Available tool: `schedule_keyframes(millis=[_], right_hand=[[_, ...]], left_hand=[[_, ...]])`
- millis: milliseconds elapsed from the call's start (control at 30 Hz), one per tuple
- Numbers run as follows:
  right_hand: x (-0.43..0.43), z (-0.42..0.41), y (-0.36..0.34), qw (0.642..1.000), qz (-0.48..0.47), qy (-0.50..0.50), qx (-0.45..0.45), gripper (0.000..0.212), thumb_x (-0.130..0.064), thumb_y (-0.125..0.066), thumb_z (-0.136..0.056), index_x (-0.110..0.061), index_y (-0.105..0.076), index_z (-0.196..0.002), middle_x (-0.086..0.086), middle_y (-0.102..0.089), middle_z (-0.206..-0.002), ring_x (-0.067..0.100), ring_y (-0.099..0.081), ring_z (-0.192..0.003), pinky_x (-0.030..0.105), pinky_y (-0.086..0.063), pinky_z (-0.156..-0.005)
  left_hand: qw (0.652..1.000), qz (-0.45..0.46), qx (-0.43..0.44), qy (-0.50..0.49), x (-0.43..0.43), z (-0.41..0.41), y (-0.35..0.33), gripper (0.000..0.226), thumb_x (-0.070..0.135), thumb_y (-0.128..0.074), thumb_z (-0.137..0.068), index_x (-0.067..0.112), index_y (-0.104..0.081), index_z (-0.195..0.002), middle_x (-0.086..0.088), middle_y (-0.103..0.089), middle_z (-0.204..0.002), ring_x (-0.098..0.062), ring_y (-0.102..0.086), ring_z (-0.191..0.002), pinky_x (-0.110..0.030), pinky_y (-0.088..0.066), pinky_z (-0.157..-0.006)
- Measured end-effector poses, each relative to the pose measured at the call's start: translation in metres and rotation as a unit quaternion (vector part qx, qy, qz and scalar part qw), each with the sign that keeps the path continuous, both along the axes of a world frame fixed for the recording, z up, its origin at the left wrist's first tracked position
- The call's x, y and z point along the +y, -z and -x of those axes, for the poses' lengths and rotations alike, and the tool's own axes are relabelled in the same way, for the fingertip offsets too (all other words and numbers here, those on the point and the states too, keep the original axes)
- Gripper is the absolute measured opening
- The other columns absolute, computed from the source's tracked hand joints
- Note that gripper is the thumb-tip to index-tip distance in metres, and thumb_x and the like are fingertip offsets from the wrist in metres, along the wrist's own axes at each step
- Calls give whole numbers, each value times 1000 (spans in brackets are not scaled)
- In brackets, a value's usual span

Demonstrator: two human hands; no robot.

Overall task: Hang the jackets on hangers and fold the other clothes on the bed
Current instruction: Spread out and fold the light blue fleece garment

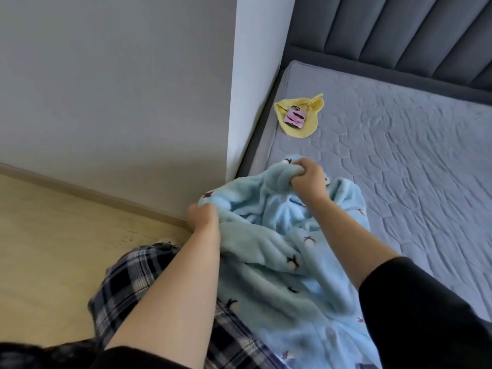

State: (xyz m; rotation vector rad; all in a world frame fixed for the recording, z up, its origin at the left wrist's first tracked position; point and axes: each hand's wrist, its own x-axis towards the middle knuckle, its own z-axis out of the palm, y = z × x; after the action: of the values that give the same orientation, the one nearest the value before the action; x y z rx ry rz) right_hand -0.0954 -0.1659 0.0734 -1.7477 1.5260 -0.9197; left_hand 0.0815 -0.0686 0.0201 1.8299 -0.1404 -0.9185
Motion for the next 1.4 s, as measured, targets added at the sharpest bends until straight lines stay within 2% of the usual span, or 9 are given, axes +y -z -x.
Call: schedule_keyframes(millis=[167,333,533,700,867,967,1100,1233,1400], right_hand=[[21,-42,-41,948,-67,-287,-122,52,17,-43,-84,-18,-57,-121,0,-60,-121,8,-56,-117,13,-45,-92],[0,-20,-14,991,16,99,-90,52,5,-36,-86,-16,-48,-131,4,-43,-139,18,-46,-122,23,-38,-87],[4,25,45,958,-248,119,-85,20,-20,-56,-88,-7,-58,-103,8,-62,-82,23,-55,-68,31,-44,-58],[-1,16,43,981,-169,91,-23,16,-2,-51,-84,-11,-64,-88,4,-60,-72,15,-51,-59,22,-37,-50],[-14,20,37,986,-73,108,107,55,-3,-51,-87,-16,-36,-139,14,-37,-140,34,-38,-126,38,-39,-97],[-21,24,34,988,-125,9,90,20,-14,-56,-91,-12,-62,-110,15,-63,-109,28,-59,-100,28,-46,-77],[-27,17,7,972,-203,-36,-114,18,-27,-62,-92,-11,-67,-86,17,-69,-94,20,-64,-75,29,-54,-67],[-34,14,-33,931,-332,-109,-106,47,-43,-72,-78,-6,-65,-105,14,-72,-98,25,-68,-90,38,-56,-73],[-33,8,-55,864,-455,-207,-65,68,-51,-64,-71,0,-60,-116,22,-67,-111,32,-67,-95,40,-56,-76]], left_hand=[[980,182,-52,58,-1,3,-7,61,-8,-38,-88,15,-35,-144,-2,-45,-138,-12,-44,-122,-24,-36,-94],[964,184,80,173,-10,8,-3,59,11,-54,-91,24,-34,-145,-2,-60,-122,-12,-62,-98,-24,-49,-73],[882,148,-284,346,-5,20,15,74,36,-79,-71,25,-46,-137,7,-39,-142,-9,-37,-128,-19,-31,-99],[777,111,-478,393,-13,23,6,27,17,-65,-83,15,-63,-110,-2,-57,-122,-22,-46,-116,-32,-40,-86],[853,33,-389,346,-11,24,-9,20,26,-53,-93,12,-58,-79,-6,-57,-79,-27,-56,-80,-33,-38,-63],[975,42,-83,200,-15,14,-29,33,34,-59,-91,1,-63,-99,-16,-64,-91,-29,-62,-89,-32,-48,-78],[950,138,260,102,-12,-2,-37,26,24,-54,-93,3,-62,-106,-16,-65,-101,-26,-63,-94,-37,-52,-85],[987,117,11,114,-14,-10,-33,24,11,-55,-85,10,-60,-109,1,-61,-89,-14,-59,-79,-27,-48,-66],[905,206,-169,331,-6,1,-38,28,31,-64,-84,32,-60,-112,22,-60,-97,4,-56,-93,-12,-39,-67]])
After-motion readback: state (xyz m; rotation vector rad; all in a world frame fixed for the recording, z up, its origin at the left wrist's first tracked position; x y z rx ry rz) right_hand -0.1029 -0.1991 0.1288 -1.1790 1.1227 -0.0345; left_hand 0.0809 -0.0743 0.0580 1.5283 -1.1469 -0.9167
